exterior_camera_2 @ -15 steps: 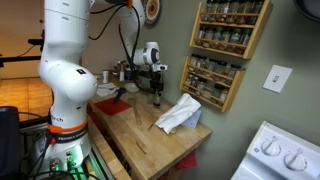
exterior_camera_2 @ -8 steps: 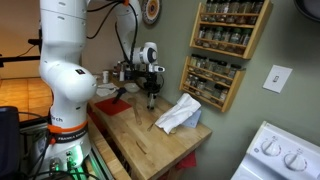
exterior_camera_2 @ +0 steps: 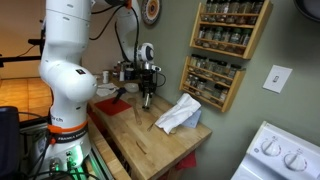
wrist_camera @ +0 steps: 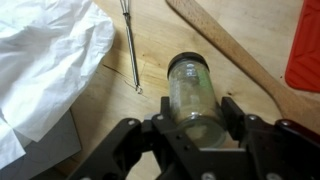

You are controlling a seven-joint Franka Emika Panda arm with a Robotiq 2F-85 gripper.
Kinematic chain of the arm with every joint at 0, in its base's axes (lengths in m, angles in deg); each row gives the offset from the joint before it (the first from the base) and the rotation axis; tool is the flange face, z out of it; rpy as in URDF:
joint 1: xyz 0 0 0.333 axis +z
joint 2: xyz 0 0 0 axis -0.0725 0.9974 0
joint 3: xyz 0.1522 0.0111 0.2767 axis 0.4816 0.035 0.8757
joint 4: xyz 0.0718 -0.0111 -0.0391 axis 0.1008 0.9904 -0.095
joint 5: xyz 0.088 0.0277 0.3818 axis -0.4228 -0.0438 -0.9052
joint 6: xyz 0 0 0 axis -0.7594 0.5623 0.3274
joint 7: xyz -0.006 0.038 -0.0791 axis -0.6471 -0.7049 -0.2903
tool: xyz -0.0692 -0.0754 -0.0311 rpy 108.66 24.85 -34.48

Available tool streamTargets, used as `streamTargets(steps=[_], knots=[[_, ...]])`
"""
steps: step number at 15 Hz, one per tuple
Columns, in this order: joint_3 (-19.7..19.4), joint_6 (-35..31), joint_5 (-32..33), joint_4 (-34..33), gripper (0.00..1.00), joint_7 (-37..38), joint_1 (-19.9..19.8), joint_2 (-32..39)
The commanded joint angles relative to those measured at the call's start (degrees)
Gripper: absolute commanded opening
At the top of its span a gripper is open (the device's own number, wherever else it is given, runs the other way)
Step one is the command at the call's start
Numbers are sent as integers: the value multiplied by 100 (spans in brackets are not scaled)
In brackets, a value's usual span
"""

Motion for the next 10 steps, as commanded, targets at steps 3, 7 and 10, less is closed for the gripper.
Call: streamTargets(steps=[3,7,10], knots=[[119,227,414,-597,28,-368,148,675],[85,213,533,-860,28,-511,224,990],[75,213,536,-909,32,-624,240,1055]])
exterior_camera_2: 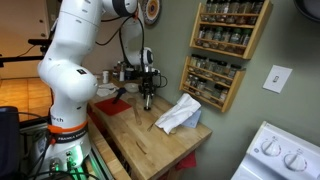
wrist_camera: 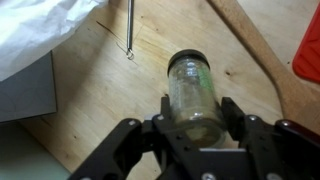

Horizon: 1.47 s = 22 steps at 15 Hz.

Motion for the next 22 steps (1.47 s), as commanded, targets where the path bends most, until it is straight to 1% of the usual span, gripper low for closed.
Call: streamTargets(steps=[1,2,3,4,5,6,7,9,10,11,12,13,14,15,18,19,20,22], knots=[[-26,125,47,-73,44,-141,79,92],[-26,125,43,-48,54,-148,80,75],[-23,141,34,-39,55,-160,83,63],[-21,156,32,-30,49,-165,89,57],[-21,169,35,-22,30,-160,97,57],[-22,187,43,-20,30,-159,105,59],[-21,209,49,-26,45,-159,113,63],[-17,247,48,-34,58,-184,122,71],[-17,253,48,-33,70,-187,126,71],[-17,265,51,-34,75,-195,131,74],[-19,285,60,-36,85,-182,139,73],[-17,296,54,-35,90,-203,138,71],[-17,317,49,-38,99,-199,140,71],[-16,343,35,-43,100,-196,141,70],[-10,453,-15,-46,100,-165,143,71],[-35,457,96,-33,100,45,184,53],[-18,326,-7,-31,100,-129,120,48],[-18,338,2,-31,99,-99,123,48]])
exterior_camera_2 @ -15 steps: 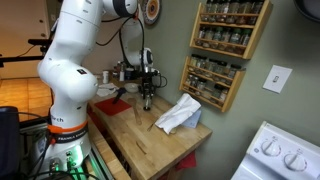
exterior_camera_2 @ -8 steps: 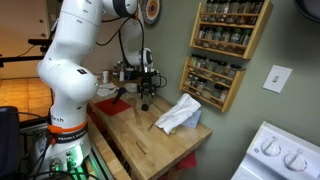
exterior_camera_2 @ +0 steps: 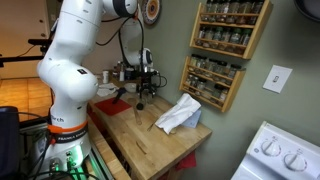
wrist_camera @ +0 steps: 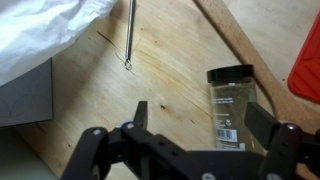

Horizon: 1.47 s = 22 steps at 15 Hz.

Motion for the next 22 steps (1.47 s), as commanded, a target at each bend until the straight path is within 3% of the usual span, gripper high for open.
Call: streamTargets(steps=[1,5,13,22], knots=[[-18,14,-10,-12,100,-1,23,1],[-18,16,-8,-13,100,14,25,1],[-207,-119,-1820,720,100,343,-488,-675],[-543,-650,-3091,1855,100,1307,-902,-1541]])
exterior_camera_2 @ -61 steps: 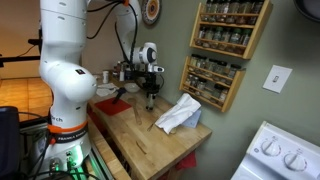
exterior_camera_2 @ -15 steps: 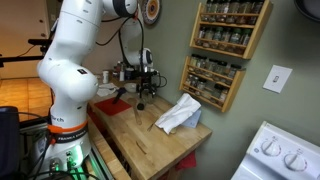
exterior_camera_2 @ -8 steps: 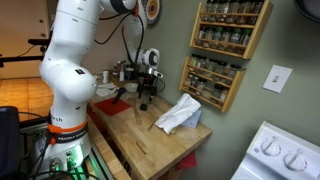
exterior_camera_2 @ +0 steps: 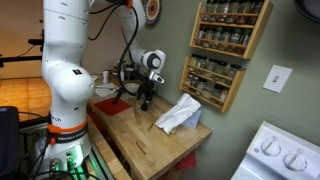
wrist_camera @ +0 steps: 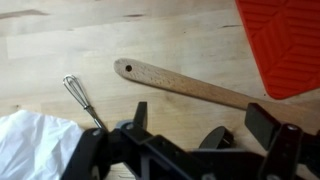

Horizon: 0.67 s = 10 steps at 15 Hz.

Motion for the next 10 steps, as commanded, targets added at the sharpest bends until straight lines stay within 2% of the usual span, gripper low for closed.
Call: streamTargets(steps=[1,10], knots=[[-81,-245,-407,491,100,632,-121,-420],[-113,-78,-773,530,100,2991,-214,-397]])
